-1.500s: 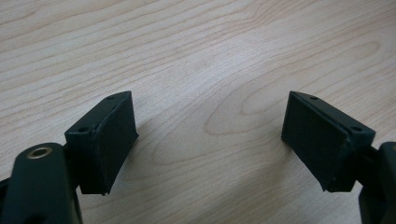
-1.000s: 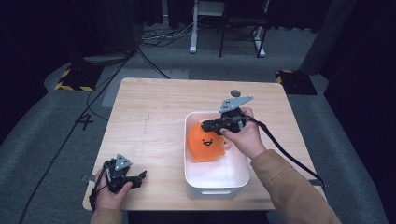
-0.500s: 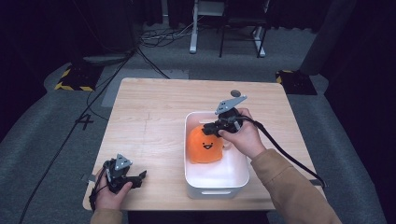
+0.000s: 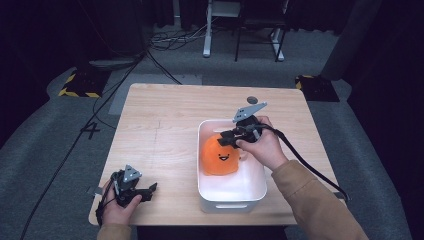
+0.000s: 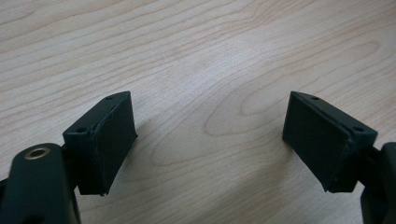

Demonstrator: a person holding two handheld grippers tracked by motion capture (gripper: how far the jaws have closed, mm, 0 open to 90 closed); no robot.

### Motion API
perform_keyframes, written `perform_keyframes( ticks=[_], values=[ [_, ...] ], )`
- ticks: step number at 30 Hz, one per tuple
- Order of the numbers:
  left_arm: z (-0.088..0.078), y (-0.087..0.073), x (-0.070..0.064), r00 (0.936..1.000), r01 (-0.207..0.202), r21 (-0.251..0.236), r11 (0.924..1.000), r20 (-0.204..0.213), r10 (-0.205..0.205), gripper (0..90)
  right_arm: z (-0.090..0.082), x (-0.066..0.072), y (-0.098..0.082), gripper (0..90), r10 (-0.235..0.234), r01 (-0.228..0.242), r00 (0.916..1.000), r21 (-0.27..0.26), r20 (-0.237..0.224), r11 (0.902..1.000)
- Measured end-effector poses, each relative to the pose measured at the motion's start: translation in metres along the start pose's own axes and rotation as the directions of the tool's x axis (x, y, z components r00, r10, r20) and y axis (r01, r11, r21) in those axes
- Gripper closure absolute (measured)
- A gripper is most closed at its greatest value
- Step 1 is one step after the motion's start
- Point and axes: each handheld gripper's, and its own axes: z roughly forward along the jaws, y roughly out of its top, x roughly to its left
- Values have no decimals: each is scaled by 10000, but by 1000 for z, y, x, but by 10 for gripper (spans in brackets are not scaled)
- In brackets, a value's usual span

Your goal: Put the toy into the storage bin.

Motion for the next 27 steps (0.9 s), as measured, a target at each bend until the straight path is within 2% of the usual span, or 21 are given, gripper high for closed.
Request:
perform_keyframes(
  ticks=[4, 13, 20, 27],
  values=[
    [0, 0, 0, 10000, -2, 1, 10000, 6, 2, 175, -4, 0, 0, 649, -76, 77, 9999, -162, 112, 9998],
    [0, 0, 0, 10000, -2, -1, 10000, 5, 2, 176, -16, 0, 2, 645, -240, 249, 9995, -410, 216, 9988],
    [0, 0, 0, 10000, 1, -2, 10000, 3, -1, 176, -33, -2, 1, 638, -221, 245, 9992, -727, 337, 9970],
    [0, 0, 0, 10000, 2, 0, 10000, 7, -2, 176, -55, -6, -5, 626, -54, 126, 9977, -1082, 673, 9941]
  ],
)
